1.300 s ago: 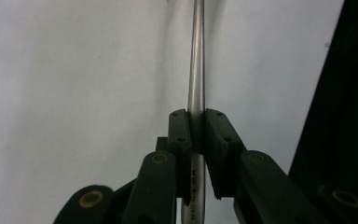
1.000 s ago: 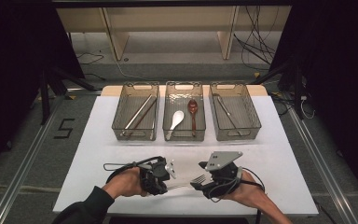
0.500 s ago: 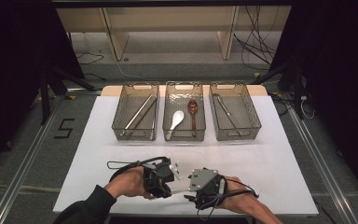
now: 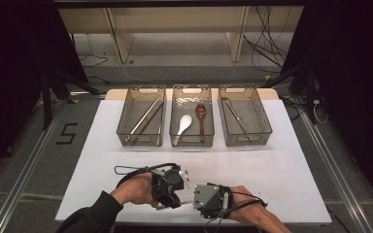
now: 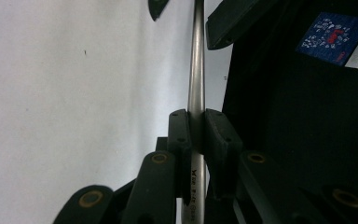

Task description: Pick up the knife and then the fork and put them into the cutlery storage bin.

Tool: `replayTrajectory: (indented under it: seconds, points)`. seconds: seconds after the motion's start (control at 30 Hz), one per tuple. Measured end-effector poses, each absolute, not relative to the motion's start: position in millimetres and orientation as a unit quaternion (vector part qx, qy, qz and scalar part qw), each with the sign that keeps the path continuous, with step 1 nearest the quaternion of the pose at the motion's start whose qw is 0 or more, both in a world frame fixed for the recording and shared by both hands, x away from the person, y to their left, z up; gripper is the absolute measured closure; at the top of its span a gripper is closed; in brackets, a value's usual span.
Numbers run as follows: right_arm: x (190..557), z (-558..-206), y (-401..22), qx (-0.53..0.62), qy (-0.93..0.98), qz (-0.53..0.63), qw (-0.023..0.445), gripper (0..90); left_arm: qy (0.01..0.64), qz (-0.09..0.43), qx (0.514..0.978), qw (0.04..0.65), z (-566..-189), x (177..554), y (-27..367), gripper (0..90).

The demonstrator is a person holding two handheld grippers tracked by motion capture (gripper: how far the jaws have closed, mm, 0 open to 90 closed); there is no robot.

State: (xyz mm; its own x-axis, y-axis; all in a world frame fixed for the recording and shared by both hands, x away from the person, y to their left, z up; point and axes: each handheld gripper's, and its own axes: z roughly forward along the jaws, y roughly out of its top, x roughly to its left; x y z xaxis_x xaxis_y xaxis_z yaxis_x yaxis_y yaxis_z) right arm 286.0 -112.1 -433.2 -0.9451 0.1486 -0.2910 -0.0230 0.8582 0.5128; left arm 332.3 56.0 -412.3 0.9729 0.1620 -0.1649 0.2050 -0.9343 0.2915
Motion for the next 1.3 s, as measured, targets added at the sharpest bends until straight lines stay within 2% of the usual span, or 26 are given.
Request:
replayTrajectory:
  seconds: [0.2, 0.5, 0.7, 0.8, 1.03, 1.1, 1.3]
  points:
    - [283, -436, -110, 0.013, 0.953, 0.250, 0.173, 68.7, 0.091, -0.077, 0.981, 0.154, -410, 332, 55, 80.4]
    - [281, -436, -111, -0.012, 0.954, 0.242, 0.176, 82.7, 0.093, -0.089, 0.979, 0.160, -409, 332, 55, 80.3]
    - [280, -437, -111, -0.045, 0.955, 0.237, 0.173, 87.0, 0.095, -0.101, 0.976, 0.166, -410, 332, 54, 80.0]
    - [279, -438, -112, -0.047, 0.958, 0.228, 0.167, 88.4, 0.095, -0.105, 0.975, 0.170, -410, 333, 55, 84.2]
    - [284, -437, -118, -0.043, 0.957, 0.228, 0.173, 88.5, 0.120, -0.085, 0.972, 0.185, -407, 337, 62, 61.5]
    - [286, -437, -122, -0.034, 0.958, 0.229, 0.169, 88.5, 0.135, -0.068, 0.969, 0.195, -404, 338, 65, 51.4]
    - [293, -434, -133, 0.008, 0.956, 0.229, 0.185, 88.5, 0.165, -0.032, 0.960, 0.226, -395, 345, 78, 38.5]
